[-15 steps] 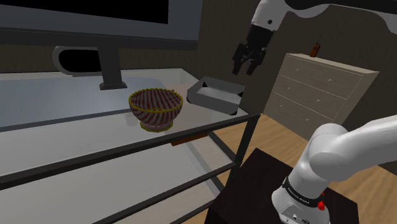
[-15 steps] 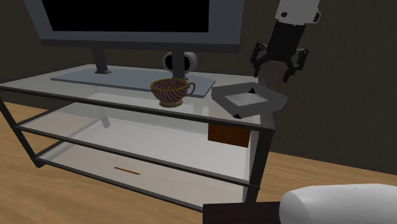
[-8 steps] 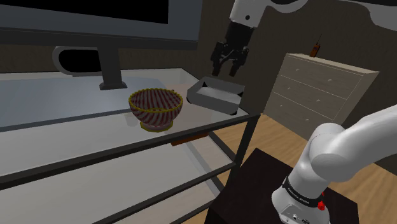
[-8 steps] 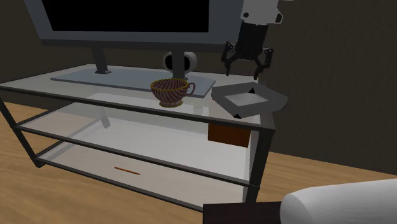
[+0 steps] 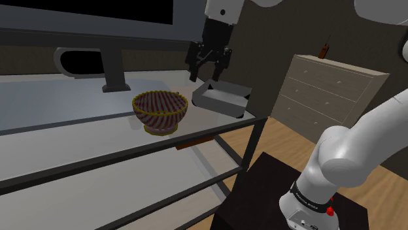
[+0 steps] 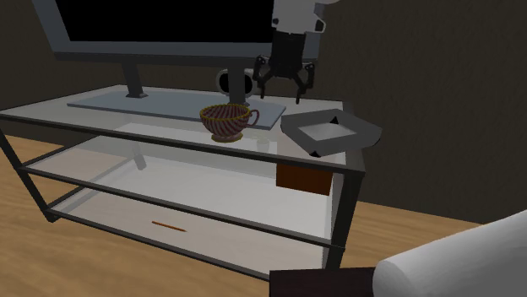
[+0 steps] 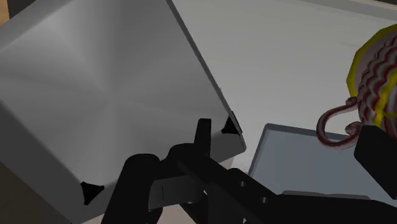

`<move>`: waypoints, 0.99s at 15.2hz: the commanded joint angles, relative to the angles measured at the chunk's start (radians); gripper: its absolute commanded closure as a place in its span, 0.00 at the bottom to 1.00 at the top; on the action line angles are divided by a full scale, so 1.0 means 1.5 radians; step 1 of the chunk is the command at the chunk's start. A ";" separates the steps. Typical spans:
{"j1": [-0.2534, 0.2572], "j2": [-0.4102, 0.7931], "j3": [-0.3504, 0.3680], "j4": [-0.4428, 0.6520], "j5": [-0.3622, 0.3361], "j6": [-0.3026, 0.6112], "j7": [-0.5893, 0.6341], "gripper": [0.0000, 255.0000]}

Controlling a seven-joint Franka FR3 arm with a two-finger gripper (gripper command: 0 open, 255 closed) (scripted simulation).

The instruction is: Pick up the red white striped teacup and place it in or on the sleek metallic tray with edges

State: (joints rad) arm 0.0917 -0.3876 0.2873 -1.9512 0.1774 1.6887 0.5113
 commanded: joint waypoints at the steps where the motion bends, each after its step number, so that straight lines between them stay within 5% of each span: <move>1: 0.006 0.041 0.026 0.034 -0.003 0.006 0.031 0.00; 6: 0.022 0.135 0.078 0.125 -0.024 0.003 0.096 0.00; 15: 0.025 0.132 0.082 0.054 -0.021 0.071 0.094 0.00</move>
State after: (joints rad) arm 0.1288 -0.1898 0.4090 -1.8658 0.1458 1.7900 0.6507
